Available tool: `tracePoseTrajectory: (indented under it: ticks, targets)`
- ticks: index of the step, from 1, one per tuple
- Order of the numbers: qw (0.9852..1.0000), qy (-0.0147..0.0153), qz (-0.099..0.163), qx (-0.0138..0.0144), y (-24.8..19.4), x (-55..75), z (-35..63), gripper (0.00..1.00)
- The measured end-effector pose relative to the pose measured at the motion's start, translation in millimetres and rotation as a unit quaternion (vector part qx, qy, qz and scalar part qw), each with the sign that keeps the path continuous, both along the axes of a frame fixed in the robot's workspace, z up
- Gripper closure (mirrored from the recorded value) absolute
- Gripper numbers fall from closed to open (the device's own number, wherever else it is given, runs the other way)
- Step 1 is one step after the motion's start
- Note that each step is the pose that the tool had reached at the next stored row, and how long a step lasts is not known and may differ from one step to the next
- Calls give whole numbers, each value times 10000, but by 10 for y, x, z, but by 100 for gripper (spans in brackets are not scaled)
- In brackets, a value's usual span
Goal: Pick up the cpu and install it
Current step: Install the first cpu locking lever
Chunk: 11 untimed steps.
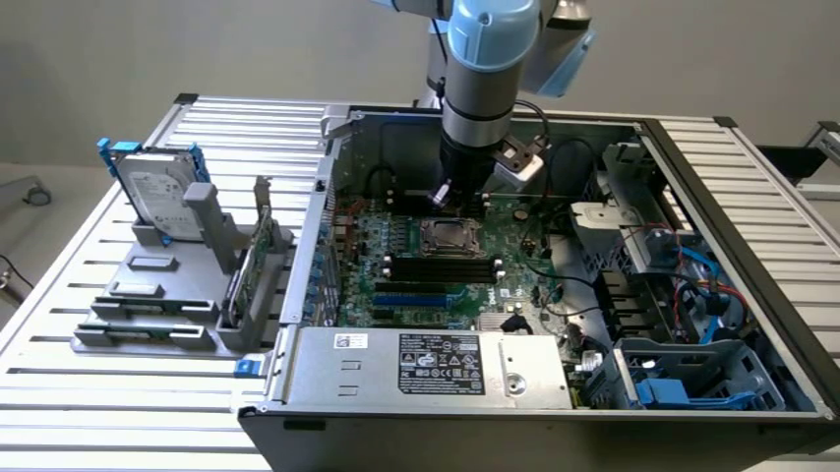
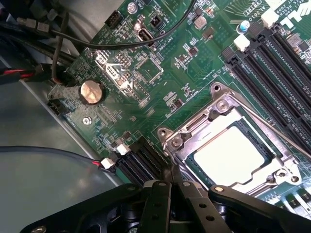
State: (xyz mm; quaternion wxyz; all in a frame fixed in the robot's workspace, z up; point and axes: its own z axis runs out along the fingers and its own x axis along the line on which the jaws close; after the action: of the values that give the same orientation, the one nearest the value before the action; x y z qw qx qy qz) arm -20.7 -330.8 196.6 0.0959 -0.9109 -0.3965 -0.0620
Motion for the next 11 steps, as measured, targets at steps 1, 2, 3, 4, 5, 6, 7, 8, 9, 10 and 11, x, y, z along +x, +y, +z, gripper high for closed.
tracePoseTrajectory:
  ticks: [1, 2, 3, 4, 5, 6, 7, 8, 9, 10, 11]
  targets:
    - [10000, 0, 0, 0, -1, 0, 0, 89]
    - [10000, 0, 0, 0, -2, 0, 0, 89]
    - [10000, 0, 0, 1, -2, 0, 0, 89]
    - [10000, 0, 0, 0, -3, 0, 0, 89]
    - [10000, 0, 0, 0, -4, 0, 0, 89]
    - [10000, 0, 0, 0, -5, 0, 0, 89]
    - [10000, 0, -2, 0, -5, 0, 0, 89]
    - [10000, 0, -2, 0, -6, 0, 0, 89]
    - [10000, 0, -2, 0, -6, 0, 0, 89]
    - [10000, 0, -3, 0, -6, 0, 0, 89]
    - [10000, 0, -5, 0, -7, 0, 1, 89]
